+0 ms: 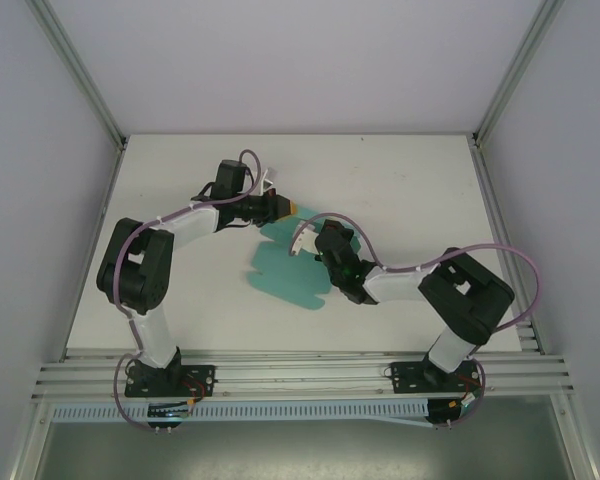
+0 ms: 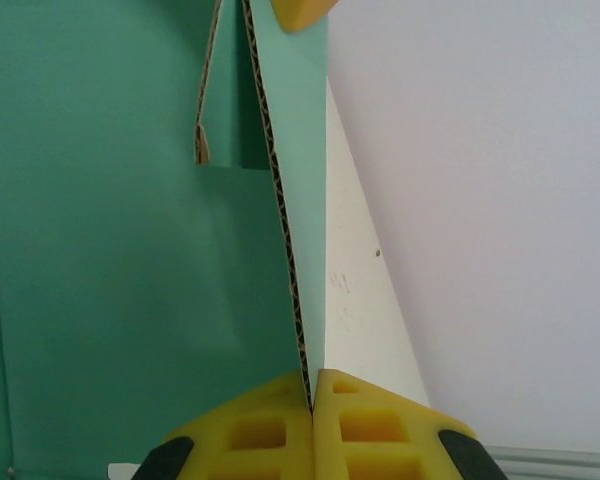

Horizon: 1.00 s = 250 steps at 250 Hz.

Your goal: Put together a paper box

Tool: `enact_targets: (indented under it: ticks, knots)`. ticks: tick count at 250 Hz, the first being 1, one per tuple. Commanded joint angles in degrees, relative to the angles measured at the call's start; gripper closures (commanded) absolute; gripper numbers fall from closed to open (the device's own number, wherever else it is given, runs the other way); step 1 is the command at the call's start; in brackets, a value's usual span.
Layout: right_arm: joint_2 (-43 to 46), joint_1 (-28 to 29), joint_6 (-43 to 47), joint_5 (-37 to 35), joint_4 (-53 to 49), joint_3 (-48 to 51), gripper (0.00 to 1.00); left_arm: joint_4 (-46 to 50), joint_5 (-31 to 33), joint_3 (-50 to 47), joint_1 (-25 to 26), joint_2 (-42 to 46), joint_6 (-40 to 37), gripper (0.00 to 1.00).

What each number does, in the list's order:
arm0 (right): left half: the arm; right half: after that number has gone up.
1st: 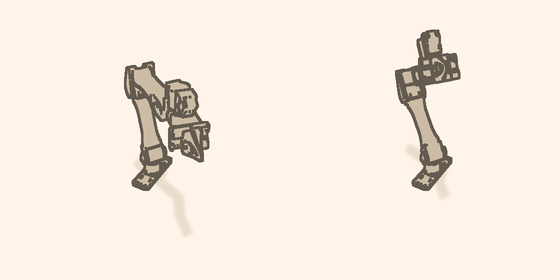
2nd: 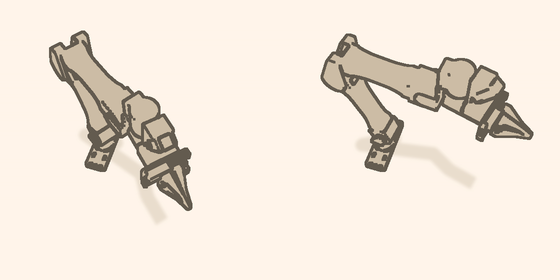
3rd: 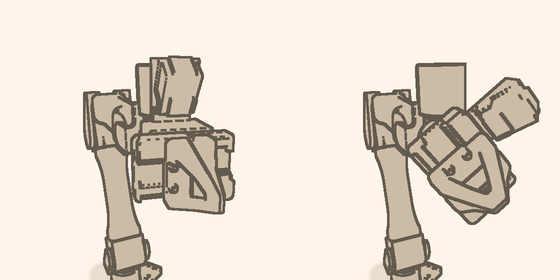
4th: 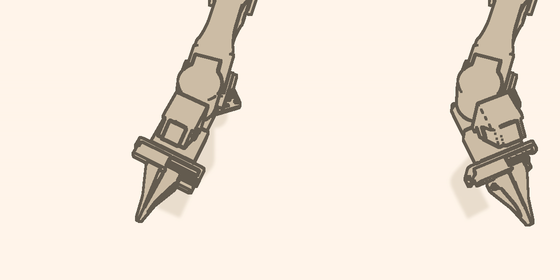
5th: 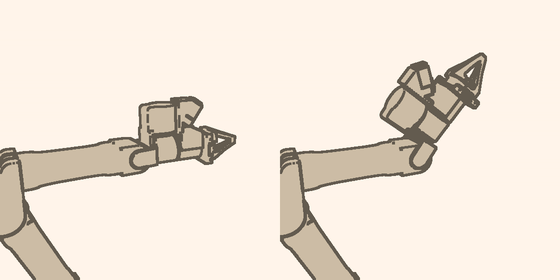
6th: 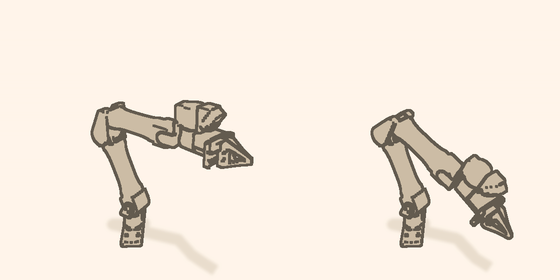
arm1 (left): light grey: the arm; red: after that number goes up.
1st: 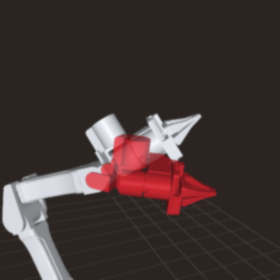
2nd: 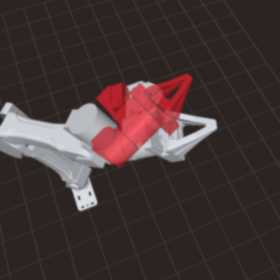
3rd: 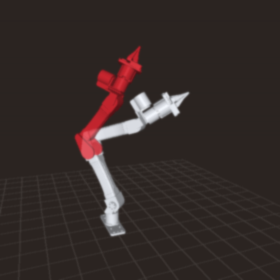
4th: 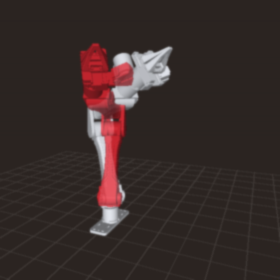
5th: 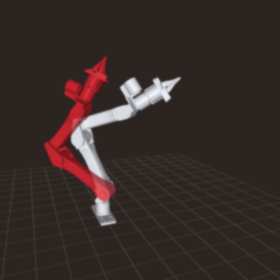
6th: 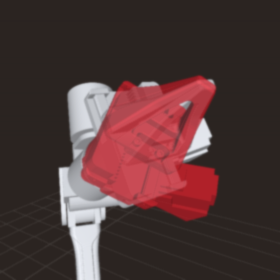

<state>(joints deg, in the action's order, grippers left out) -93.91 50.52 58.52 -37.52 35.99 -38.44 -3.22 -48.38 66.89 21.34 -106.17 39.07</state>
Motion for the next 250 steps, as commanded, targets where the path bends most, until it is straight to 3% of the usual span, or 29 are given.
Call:
enact_targets:
  ticks: [1,10,23,35,67,97,140,172,250]
  knots:
    - [2.80,0.78,-0.99,3.61,-2.61,0.50,1.00,4.58,3.58,1.07,0.26,2.17,-4.90,0.66]
    - [2.85,0.59,-1.48,3.47,-2.83,0.46,1.00,5.16,4.60,0.61,0.19,3.24,-5.58,0.48]
    - [2.80,0.15,-2.00,3.02,-2.81,0.38,1.00,6.04,6.29,-0.32,0.22,5.05,-6.87,0.37]
    - [2.59,-0.29,-2.65,2.77,-3.03,0.32,1.00,7.33,8.37,-1.37,0.20,6.79,-8.31,0.21]
    - [2.35,-1.33,-4.44,2.33,-2.06,0.53,1.00,9.82,16.78,-6.02,0.04,12.49,-10.42,0.08]
    - [4.32,-2.71,-7.47,4.75,-1.54,1.81,1.00,10.66,21.08,-12.33,-2.07,16.92,-9.65,0.03]
    - [10.38,-6.64,-14.65,12.26,0.74,5.74,1.00,6.35,19.16,-20.87,-8.31,20.80,-5.75,0.02]
    - [14.45,-8.62,-17.60,16.69,0.84,7.92,1.00,5.39,21.15,-21.24,-9.03,20.04,-6.39,0.02]
    - [16.57,-8.95,-20.06,17.30,-0.57,8.29,1.00,-12.24,5.19,-20.73,-8.69,11.15,-4.74,0.09]
